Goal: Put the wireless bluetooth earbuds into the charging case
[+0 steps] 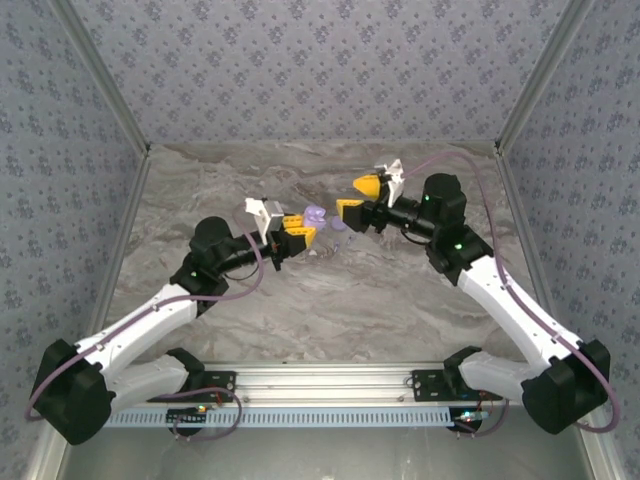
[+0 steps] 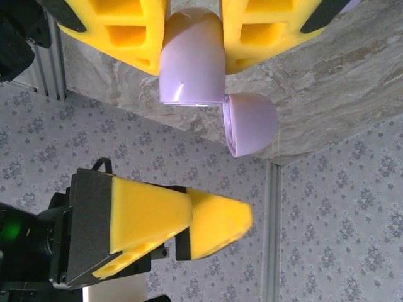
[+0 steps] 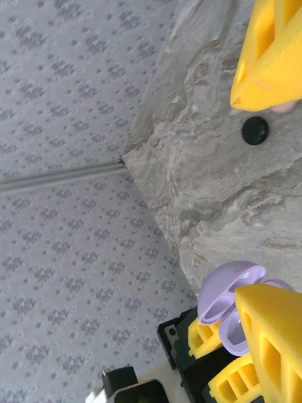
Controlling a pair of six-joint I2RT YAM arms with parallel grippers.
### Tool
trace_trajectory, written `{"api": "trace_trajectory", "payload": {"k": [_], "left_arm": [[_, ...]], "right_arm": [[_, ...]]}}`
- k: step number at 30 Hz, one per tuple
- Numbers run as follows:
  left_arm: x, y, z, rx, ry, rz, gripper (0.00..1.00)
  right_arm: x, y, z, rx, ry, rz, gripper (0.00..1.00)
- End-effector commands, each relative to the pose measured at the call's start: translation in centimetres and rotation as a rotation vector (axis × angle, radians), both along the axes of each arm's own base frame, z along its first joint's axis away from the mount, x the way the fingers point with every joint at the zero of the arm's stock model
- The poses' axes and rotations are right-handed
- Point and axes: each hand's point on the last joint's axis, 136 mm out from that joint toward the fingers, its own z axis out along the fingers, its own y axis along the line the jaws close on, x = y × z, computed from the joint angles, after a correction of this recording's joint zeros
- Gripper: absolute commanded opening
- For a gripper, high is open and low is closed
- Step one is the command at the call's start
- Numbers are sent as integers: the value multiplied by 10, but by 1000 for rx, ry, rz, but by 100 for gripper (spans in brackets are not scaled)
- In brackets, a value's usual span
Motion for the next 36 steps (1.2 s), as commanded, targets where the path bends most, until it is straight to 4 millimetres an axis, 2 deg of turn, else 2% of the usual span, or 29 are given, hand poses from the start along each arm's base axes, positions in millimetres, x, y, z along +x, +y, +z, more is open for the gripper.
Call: {"api": "trace_trajectory", "payload": {"k": [1, 7, 11, 17, 21, 26, 36], "left_arm": [[-6, 8, 22, -31, -85, 29, 0], [-9, 14, 22, -13, -100, 55, 0], [-9, 16, 22, -8, -103, 62, 0], [-9, 16, 20, -2, -97, 64, 0], [-8, 16, 18, 4, -87, 68, 0], [-8, 17, 16, 15, -84, 74, 0], [-7, 18, 14, 28, -80, 82, 0]], "right_arm": [[13, -17, -40, -79, 229, -115, 72], [40, -39, -132, -232, 563, -326, 67], [58, -48, -187, -363, 744, -444, 58], [82, -45, -245, -532, 848, -516, 53], [92, -39, -272, -596, 887, -531, 49], [99, -30, -294, -647, 904, -540, 46], [102, -25, -314, -697, 927, -552, 38]]}}
